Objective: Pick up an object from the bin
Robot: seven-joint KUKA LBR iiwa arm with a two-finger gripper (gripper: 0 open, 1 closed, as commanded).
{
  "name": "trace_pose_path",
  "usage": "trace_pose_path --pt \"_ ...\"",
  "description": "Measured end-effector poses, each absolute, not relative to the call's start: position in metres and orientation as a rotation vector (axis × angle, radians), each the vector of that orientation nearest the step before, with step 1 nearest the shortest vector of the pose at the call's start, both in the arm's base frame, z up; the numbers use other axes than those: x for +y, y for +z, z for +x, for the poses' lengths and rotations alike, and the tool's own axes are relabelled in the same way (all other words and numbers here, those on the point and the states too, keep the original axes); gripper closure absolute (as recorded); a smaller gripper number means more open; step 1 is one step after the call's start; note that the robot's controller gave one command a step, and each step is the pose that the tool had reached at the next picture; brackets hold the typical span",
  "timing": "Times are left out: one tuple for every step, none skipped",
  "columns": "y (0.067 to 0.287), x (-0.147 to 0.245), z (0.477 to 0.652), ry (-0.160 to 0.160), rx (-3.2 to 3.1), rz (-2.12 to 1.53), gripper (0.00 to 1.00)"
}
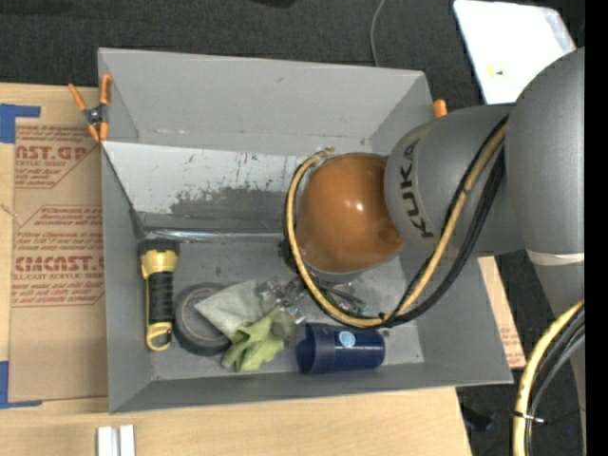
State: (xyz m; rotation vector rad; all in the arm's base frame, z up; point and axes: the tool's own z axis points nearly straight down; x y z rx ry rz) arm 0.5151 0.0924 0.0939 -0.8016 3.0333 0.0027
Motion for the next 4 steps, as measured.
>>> trace_pose_path --pt "0.156 0.091 0.516 0.004 3.041 -0.792 1.0" --pt "0.232 0.092 0.522 0.005 3.03 -0.852 1.0" --pt "0.307 0.096 0.527 0.005 3.034 -0.83 1.0" --pt "0.283 0.103 0.531 0.005 3.029 -0.799 1.0"
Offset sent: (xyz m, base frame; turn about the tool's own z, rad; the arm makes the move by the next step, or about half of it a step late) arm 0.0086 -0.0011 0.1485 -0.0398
